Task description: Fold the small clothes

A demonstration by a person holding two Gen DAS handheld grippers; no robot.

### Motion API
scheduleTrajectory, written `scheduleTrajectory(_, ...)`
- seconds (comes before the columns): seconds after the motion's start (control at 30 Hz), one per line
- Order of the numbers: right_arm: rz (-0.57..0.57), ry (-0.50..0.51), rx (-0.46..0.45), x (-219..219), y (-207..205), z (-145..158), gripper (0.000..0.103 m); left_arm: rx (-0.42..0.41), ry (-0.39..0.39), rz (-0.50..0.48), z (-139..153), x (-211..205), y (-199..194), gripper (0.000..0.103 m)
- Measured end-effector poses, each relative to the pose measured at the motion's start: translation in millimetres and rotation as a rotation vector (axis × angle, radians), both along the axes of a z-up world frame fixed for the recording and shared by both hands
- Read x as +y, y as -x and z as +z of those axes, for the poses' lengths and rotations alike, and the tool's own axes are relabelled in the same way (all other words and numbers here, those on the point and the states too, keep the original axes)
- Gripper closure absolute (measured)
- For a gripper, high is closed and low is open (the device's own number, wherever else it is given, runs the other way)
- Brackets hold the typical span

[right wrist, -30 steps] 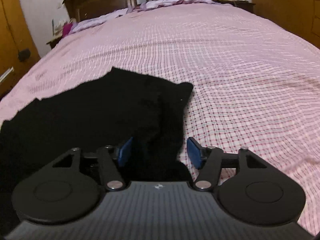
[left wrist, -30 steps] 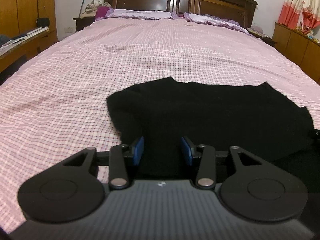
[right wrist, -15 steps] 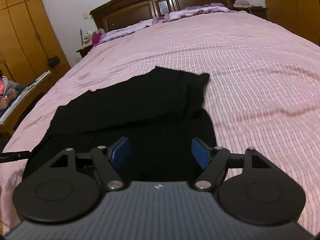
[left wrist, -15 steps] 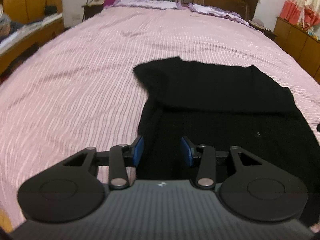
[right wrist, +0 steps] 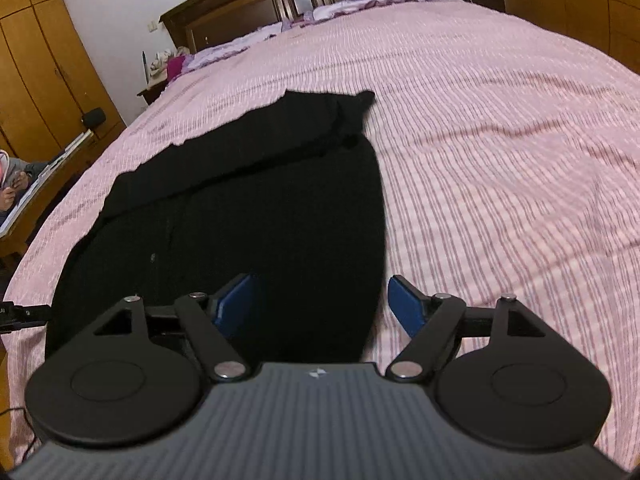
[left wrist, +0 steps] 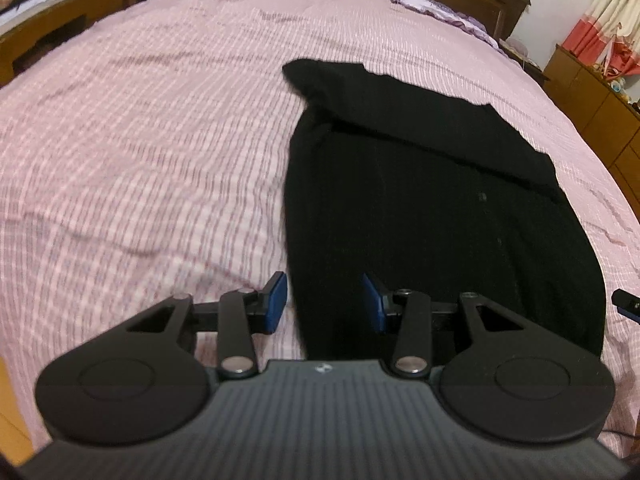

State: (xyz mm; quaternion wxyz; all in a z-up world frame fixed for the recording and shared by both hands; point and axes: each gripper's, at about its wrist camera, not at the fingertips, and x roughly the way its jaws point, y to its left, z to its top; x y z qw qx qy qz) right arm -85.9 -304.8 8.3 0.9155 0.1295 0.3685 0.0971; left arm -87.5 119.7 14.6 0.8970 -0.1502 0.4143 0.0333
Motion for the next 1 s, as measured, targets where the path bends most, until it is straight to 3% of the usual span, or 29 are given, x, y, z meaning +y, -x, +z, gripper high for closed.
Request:
scheduleTrajectory(0.4, 0.056, 0.001, 0.118, -0.3, 12.0, -28.0, 0.022, 0.082, 0.095, -0.061, -26.4, -10.3, 12.8, 0.057)
scheduleTrajectory(0.47, 0.069, 0.004, 0.124, 1.3, 11.7, -31.1, 0.021, 0.080, 0.109, -0.072, -29.2, -12.7, 12.3, 0.052)
scheduleTrajectory(0.73, 0.148, -0.024, 0.156, 6.9, 0.1, -40.4, 0.020, 0.067, 0.154, -0.126, -40.8, -21.9, 4.7, 0.049)
scheduleTrajectory(1.0, 0.215, -0.056, 0.159, 15.8, -5.9, -43.8, 0.020, 0.032, 0.198, -0.108, -51.2, -24.7, 5.2, 0.049)
